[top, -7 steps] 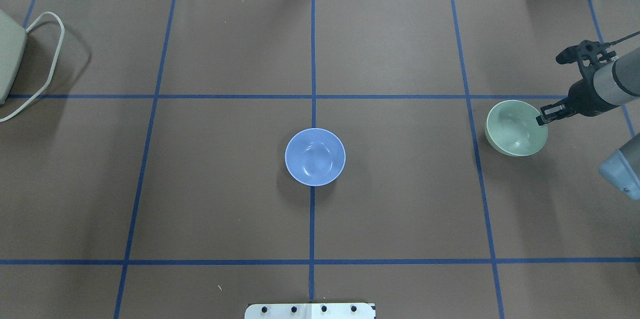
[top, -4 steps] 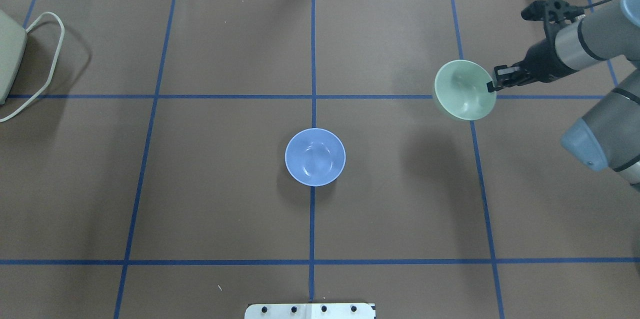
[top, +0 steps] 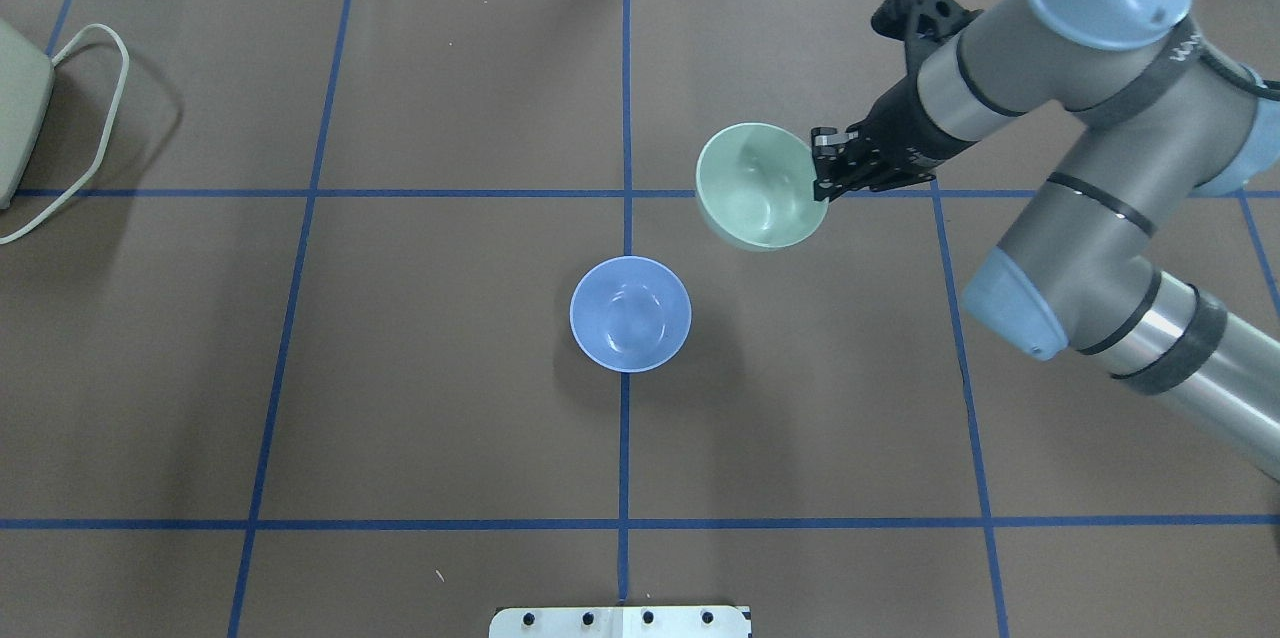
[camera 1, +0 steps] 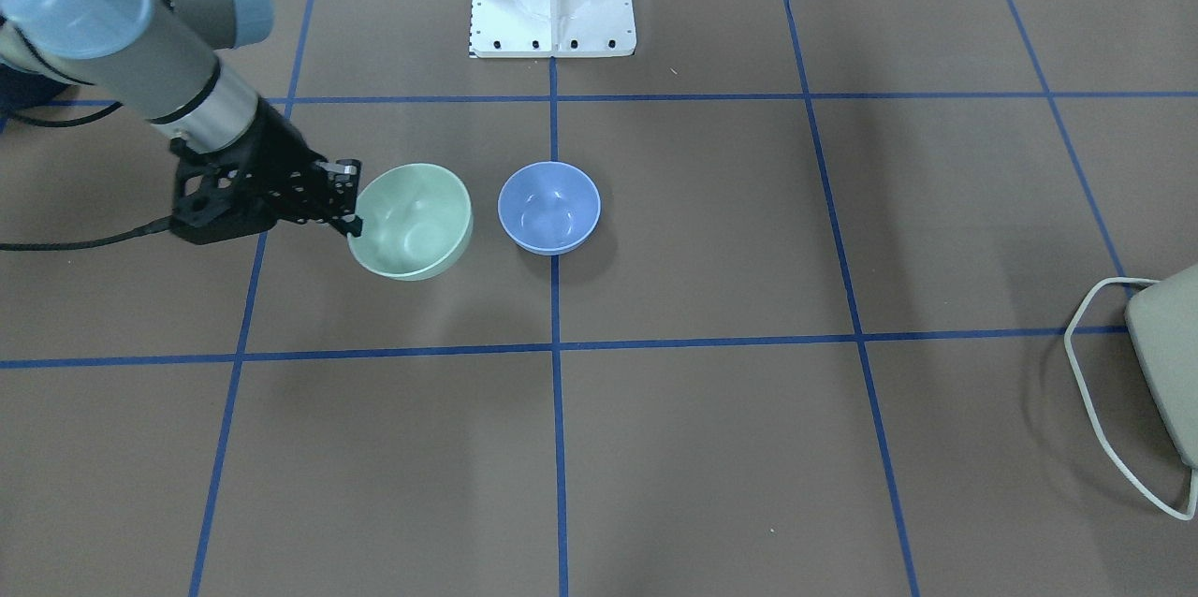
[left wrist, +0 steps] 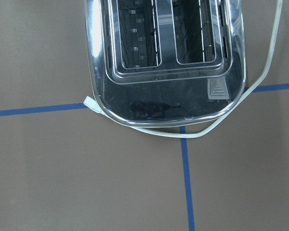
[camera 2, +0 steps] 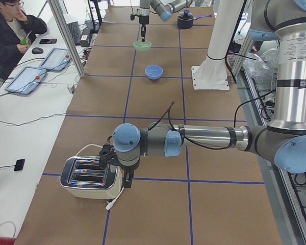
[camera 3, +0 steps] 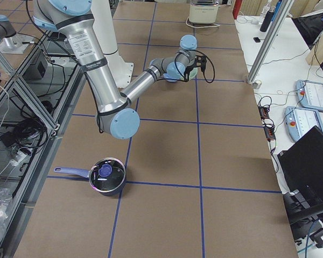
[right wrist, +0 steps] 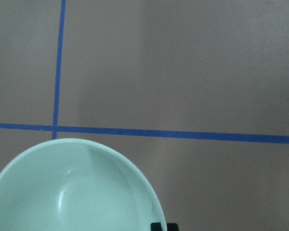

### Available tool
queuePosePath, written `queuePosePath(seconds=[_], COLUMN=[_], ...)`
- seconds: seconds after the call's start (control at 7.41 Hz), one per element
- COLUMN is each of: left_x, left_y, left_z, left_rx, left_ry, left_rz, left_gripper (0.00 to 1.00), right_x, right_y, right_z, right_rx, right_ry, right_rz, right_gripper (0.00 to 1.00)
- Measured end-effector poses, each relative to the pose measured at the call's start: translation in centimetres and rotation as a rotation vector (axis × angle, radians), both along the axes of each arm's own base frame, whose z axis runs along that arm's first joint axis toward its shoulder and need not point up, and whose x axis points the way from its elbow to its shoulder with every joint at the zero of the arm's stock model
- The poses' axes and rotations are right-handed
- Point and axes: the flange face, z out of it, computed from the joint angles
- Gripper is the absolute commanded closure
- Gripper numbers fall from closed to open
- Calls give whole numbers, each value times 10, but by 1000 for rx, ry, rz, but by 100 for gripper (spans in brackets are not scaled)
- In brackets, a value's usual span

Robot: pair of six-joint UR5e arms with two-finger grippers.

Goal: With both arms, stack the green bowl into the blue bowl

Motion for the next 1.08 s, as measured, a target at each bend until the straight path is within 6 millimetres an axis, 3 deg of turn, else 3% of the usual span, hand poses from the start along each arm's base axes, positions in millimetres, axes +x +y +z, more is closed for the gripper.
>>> queuePosePath(seconds=[0.13, 0.4, 0.67, 1.08], left_x=[0, 1, 1, 1], left_y=[0, 0, 0, 0], left_z=[0, 1, 1, 0], left_rx=[-2, -3, -4, -3], left_ry=[1, 1, 1, 2], left_rz=[-1, 0, -2, 0], left_gripper=[2, 2, 2, 1], right_x=[-41, -107, -136, -153], right_y=[21, 64, 83, 83], right_z=[-29, -48, -44, -23], right_rx=[-28, -32, -28, -37], right_ry=[26, 72, 100, 144], right_rz=[30, 88, 93, 82], right_gripper=[100, 100, 100, 100])
